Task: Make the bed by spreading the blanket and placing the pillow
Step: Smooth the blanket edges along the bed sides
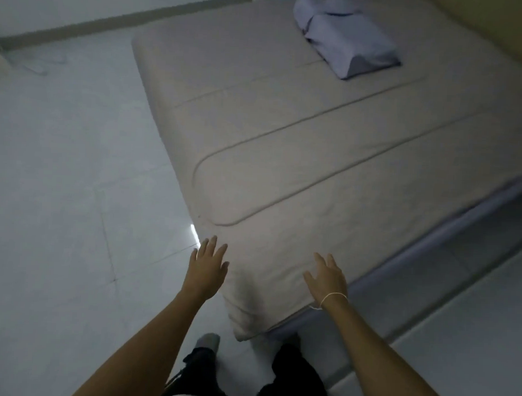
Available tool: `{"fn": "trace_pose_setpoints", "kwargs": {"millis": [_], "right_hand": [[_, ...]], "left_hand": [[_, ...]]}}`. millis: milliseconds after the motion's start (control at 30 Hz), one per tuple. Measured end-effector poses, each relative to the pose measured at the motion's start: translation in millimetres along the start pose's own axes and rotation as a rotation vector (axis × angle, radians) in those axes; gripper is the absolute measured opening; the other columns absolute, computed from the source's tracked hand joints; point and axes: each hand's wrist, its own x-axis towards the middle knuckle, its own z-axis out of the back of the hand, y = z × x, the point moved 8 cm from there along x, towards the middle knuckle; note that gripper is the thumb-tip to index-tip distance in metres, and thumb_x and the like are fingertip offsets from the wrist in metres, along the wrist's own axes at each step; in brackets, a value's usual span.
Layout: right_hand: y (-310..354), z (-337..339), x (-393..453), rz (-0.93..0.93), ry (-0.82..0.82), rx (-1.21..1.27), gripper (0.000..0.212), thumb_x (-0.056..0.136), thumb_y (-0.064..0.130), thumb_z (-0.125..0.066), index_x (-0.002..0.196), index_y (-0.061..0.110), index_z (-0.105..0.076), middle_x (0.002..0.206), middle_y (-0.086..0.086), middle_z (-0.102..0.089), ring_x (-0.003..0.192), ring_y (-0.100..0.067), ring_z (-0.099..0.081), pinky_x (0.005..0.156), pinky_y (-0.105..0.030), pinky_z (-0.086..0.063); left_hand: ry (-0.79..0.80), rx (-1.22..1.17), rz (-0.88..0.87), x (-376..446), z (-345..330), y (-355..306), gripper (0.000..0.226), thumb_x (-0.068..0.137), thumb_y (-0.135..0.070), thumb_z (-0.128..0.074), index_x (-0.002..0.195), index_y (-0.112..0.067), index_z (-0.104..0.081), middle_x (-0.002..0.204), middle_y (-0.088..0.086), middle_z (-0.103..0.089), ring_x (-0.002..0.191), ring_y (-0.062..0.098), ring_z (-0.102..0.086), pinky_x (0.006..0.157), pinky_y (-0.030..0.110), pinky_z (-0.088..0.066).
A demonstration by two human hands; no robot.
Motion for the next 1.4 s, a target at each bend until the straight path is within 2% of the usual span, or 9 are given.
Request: {"fn": "trace_pose_setpoints", "kwargs": {"millis": [333, 500, 633, 733, 867, 1000, 1100, 1233, 1400], "right_hand": [[-79.2, -120.8, 16.1, -0.626, -0.185, 0.221, 0.056, 0.098, 0.040, -0.034, 0.150, 0.027, -0.016, 0.139, -0.019, -0.044, 0.115, -0.036, -0.054, 0.095, -0.045, -0.043], [-92.0, -176.8, 41.9, -0.638, -0.320, 0.307, 0.053, 0.101, 0.032, -0.027, 0.149, 0.028, -0.003, 0.121, -0.013, -0.064, 0.099, -0.036, -0.065, 0.089, -0.044, -0.048], [-99.9, -199.9, 42.8, -0.590, -0.591, 0.355, 0.054, 0.099, 0.023, -0.032, 0.147, 0.033, -0.008, 0.103, -0.020, -0.069, 0.086, -0.041, -0.066, 0.075, -0.044, -0.052], [-116.9, -228.4, 30.8, -0.652, -0.586, 0.489, 0.047, 0.102, 0.026, -0.031, 0.144, 0.044, -0.019, 0.110, -0.019, -0.068, 0.093, -0.040, -0.064, 0.078, -0.038, -0.048], [-113.8, -221.0, 12.5, -0.616, -0.714, 0.482, 0.043, 0.097, 0.018, -0.047, 0.140, 0.022, -0.043, 0.107, -0.023, -0.068, 0.092, -0.041, -0.064, 0.077, -0.044, -0.049], [-95.0, -172.3, 16.3, -0.610, -0.953, 0.433, 0.054, 0.086, 0.015, -0.062, 0.137, 0.006, -0.045, 0.136, -0.022, -0.048, 0.124, -0.041, -0.047, 0.101, -0.056, -0.037], [-41.4, -136.6, 74.6, -0.360, -0.916, 0.386, 0.056, 0.089, 0.023, -0.051, 0.143, 0.011, -0.039, 0.150, -0.015, -0.037, 0.139, -0.035, -0.032, 0.113, -0.059, -0.022], [-1.8, -135.7, 163.8, -0.141, -0.616, 0.053, 0.057, 0.097, 0.048, -0.027, 0.150, 0.029, -0.020, 0.160, -0.005, -0.016, 0.148, -0.025, -0.013, 0.117, -0.057, -0.006], [-81.6, -158.4, 154.0, -0.259, -0.627, -0.030, 0.063, 0.093, 0.062, -0.020, 0.150, 0.034, -0.019, 0.160, -0.005, -0.018, 0.148, -0.023, -0.013, 0.118, -0.053, -0.004]], "left_hand": [[0.046, -0.017, -0.199, 93.6, -99.8, 0.7, 0.055, 0.100, -0.041, -0.031, 0.150, -0.020, -0.020, 0.160, 0.011, -0.009, 0.148, 0.031, -0.006, 0.120, 0.046, -0.012], [-0.044, -0.062, -0.305, 130.6, -142.1, -18.8, 0.059, 0.099, -0.044, -0.028, 0.151, -0.019, -0.014, 0.161, 0.011, -0.002, 0.148, 0.029, 0.000, 0.120, 0.046, -0.006], [-0.144, -0.112, -0.351, 150.1, -157.8, -29.9, 0.059, 0.100, -0.047, -0.022, 0.151, -0.020, -0.013, 0.161, 0.010, -0.001, 0.149, 0.026, 0.003, 0.120, 0.047, -0.003], [-0.153, -0.058, -0.353, 162.1, -169.9, -21.4, 0.065, 0.096, -0.052, -0.016, 0.152, -0.020, -0.010, 0.161, 0.010, -0.001, 0.148, 0.027, 0.003, 0.119, 0.048, -0.001], [-0.128, 0.020, -0.358, 165.3, -185.2, 1.5, 0.069, 0.092, -0.058, -0.010, 0.151, -0.022, -0.006, 0.161, 0.009, 0.001, 0.148, 0.026, 0.007, 0.119, 0.053, 0.001], [-0.189, -0.019, -0.373, 194.3, -173.5, -11.7, 0.066, 0.095, -0.054, -0.011, 0.151, -0.021, -0.009, 0.161, 0.011, -0.001, 0.148, 0.026, 0.005, 0.118, 0.054, 0.002], [-0.240, -0.028, -0.445, 221.8, -164.5, -48.8, 0.060, 0.098, -0.048, -0.010, 0.151, -0.020, -0.009, 0.161, 0.010, -0.002, 0.148, 0.026, 0.003, 0.117, 0.050, 0.006], [-0.218, 0.122, -0.498, 241.0, -182.6, -67.1, 0.059, 0.098, -0.044, -0.013, 0.152, -0.020, -0.011, 0.161, 0.007, -0.010, 0.148, 0.024, -0.007, 0.118, 0.053, -0.001], [-0.213, 0.185, -0.501, 240.9, -192.5, -63.7, 0.058, 0.098, -0.044, -0.015, 0.151, -0.020, -0.013, 0.160, 0.008, -0.012, 0.148, 0.025, -0.011, 0.118, 0.053, -0.003]]}}
